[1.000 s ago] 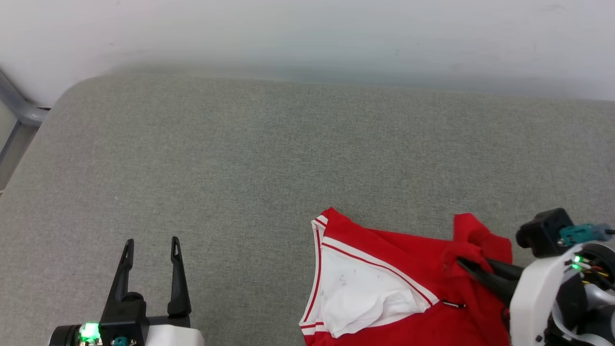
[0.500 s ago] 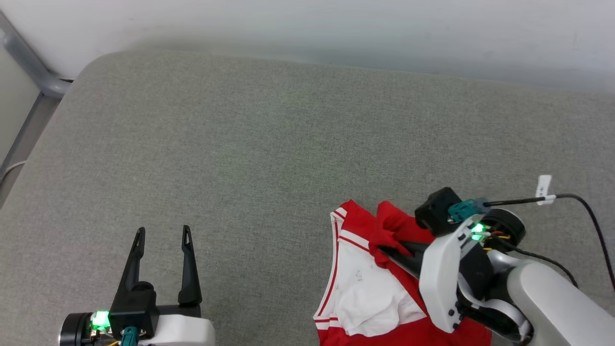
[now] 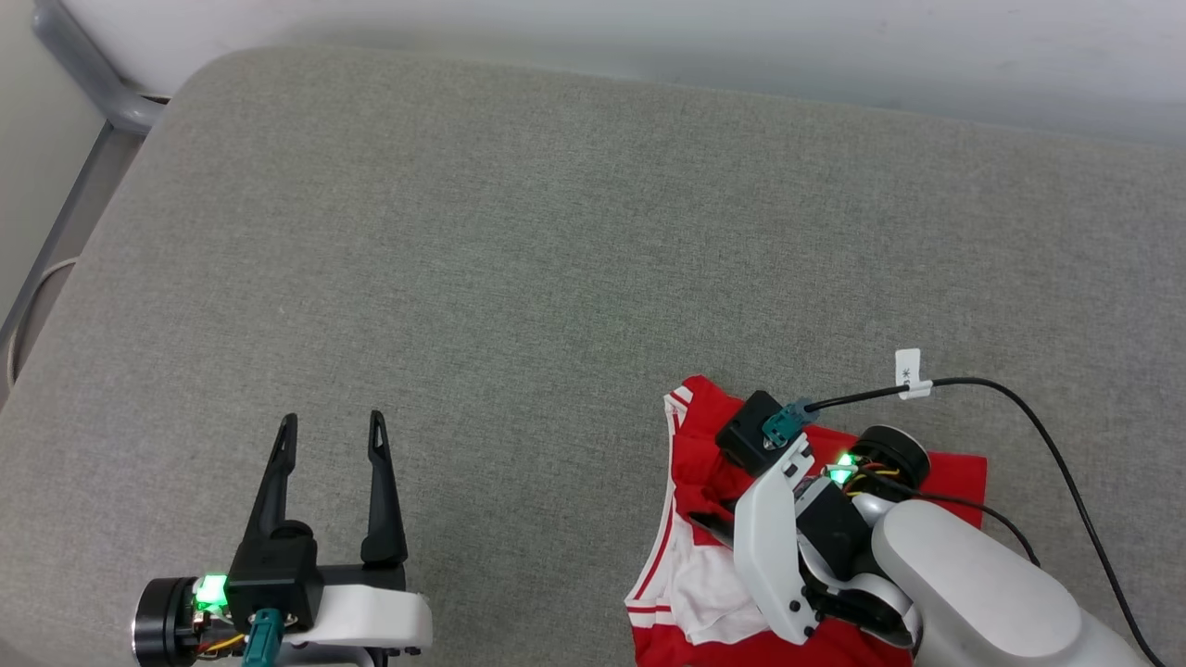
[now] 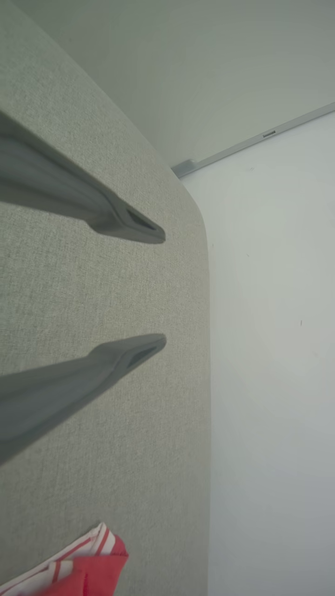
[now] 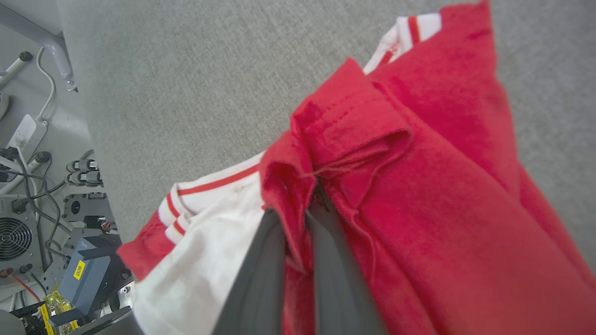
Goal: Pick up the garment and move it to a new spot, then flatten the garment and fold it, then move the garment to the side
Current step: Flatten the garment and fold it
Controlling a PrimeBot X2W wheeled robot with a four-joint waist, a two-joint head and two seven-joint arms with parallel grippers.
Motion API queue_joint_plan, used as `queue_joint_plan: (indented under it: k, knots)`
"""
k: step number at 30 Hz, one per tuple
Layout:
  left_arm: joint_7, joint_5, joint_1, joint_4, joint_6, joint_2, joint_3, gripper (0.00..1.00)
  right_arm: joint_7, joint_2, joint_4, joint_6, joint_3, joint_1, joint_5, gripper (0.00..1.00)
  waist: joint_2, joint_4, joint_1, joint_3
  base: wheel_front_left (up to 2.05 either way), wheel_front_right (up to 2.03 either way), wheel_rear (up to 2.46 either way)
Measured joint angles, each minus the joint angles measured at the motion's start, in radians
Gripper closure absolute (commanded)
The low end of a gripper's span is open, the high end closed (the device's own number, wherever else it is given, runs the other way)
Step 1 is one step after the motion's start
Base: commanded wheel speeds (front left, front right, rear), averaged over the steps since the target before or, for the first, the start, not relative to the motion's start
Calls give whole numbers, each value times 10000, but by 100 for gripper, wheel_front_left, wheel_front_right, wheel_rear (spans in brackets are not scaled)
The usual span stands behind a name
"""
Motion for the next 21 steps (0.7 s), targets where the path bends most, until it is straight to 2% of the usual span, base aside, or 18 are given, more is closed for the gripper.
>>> queue_joint_plan:
  k: [6, 7, 8, 9, 15, 21]
  knots:
    - [2, -10, -85, 71, 77, -31, -15, 0, -713, 71, 654, 2, 514, -152, 205, 100, 0, 5, 0, -49, 0, 0, 0]
    - [2, -10, -60, 77, 77, -33, 19, 0, -890, 48, 629, 0, 566, -151, 288, 71, 0, -25, 0, -94, 0, 0, 0]
    - [0, -10, -14, 92, 75, -29, 42, 0, -1045, 19, 585, 2, 562, -142, 426, 10, 0, -56, 0, -148, 0, 0, 0]
    - [2, -10, 49, 117, 75, -25, 69, 0, -1187, -48, 483, 2, 581, -118, 514, 0, 0, -87, 0, -212, 0, 0, 0]
    - [2, -10, 226, 150, 58, 44, 157, 0, -2184, -1057, -853, 0, 132, 362, 464, 0, 0, -343, 0, -623, 0, 0, 0]
    - [2, 2, 498, 142, 13, 161, 265, 0, -2518, -1944, -2610, 4, -1465, 1634, 102, 0, 0, -717, 0, -979, 0, 0, 0]
